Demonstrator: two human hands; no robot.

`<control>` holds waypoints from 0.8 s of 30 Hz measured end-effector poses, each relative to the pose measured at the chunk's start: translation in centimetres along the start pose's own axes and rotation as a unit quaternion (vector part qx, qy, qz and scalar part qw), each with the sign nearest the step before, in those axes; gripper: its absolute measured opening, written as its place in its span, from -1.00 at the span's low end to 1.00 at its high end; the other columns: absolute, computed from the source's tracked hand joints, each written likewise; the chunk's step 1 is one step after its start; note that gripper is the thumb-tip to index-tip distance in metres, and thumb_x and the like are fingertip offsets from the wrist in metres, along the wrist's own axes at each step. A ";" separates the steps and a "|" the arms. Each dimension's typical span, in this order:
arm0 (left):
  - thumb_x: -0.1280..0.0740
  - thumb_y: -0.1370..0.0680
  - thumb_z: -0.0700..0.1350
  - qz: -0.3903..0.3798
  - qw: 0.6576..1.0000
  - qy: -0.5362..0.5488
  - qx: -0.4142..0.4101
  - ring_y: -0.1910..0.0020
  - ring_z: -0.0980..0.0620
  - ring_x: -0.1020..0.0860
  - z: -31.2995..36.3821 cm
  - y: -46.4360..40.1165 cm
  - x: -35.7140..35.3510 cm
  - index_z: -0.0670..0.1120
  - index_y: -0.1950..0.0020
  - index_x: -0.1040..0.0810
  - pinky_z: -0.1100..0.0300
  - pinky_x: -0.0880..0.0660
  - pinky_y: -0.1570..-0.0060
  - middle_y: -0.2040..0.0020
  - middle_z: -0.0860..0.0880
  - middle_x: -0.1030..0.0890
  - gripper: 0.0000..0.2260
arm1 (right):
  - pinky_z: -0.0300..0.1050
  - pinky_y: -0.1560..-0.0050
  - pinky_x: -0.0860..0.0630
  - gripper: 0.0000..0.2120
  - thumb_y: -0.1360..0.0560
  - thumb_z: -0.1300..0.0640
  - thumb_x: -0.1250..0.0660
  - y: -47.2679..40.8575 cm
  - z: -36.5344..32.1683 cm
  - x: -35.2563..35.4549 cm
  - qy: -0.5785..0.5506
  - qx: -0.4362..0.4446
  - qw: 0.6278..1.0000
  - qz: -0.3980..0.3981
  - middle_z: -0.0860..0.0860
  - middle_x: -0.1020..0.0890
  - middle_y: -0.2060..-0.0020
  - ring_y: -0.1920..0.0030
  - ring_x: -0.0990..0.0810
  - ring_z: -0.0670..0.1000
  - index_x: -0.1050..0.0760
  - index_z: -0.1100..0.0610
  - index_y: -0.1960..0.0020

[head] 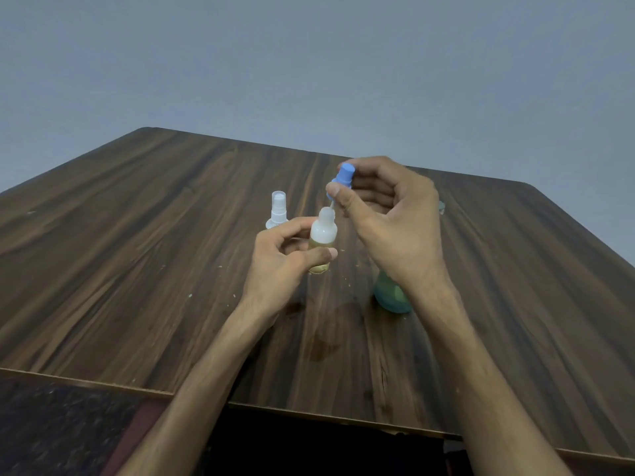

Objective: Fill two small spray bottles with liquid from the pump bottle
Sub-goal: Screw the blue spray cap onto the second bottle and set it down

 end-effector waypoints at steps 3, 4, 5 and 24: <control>-0.56 -0.37 -0.20 0.000 1.000 -0.002 -0.011 0.10 -0.06 -0.65 0.4 0.0 0.1 -0.03 -0.13 -0.80 -0.13 -0.69 -0.07 0.08 -0.18 -0.74 -0.66 | -0.16 -0.02 -0.73 -0.87 -0.57 0.20 -0.56 0.4 0.7 -0.8 0.017 -0.003 1.000 -0.017 -0.06 -0.78 0.10 0.07 -0.78 -0.12 -0.72 0.15 -0.10; -0.55 -0.37 -0.21 -0.001 1.000 -0.003 -0.013 0.10 -0.07 -0.65 0.4 0.0 0.1 -0.03 -0.12 -0.81 -0.15 -0.69 -0.07 0.09 -0.21 -0.73 -0.67 | -0.16 -0.02 -0.73 -0.88 -0.57 0.21 -0.55 0.4 0.9 -1.0 0.014 -0.009 1.000 -0.019 -0.06 -0.78 0.11 0.07 -0.78 -0.13 -0.72 0.16 -0.10; -0.55 -0.38 -0.21 -0.002 1.000 -0.005 -0.014 0.11 -0.08 -0.64 0.5 -0.1 0.1 -0.01 -0.11 -0.82 -0.14 -0.68 -0.07 0.13 -0.18 -0.72 -0.68 | -0.15 -0.02 -0.73 -0.89 -0.58 0.21 -0.55 0.5 1.1 -1.1 0.010 -0.014 1.000 -0.019 -0.06 -0.79 0.11 0.07 -0.78 -0.13 -0.73 0.18 -0.10; -0.63 -0.29 -0.07 -0.021 1.000 -0.019 0.004 0.12 -0.14 -0.50 -0.8 -0.5 -0.1 0.21 -0.03 -0.83 -0.48 -0.59 -0.22 0.17 -0.16 -0.54 -0.66 | -0.31 0.01 -0.63 -0.89 -0.59 0.15 -0.49 -1.1 -0.3 -1.6 0.244 0.000 0.951 -0.188 -0.19 -0.74 0.15 0.10 -0.71 -0.22 -0.73 0.02 -0.10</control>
Point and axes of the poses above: each hand's wrist, its own y-axis away from the middle knuckle, its own x-axis out of the back of the hand, z = x × y, the point moved 8 cm from there along -y, towards the middle knuckle
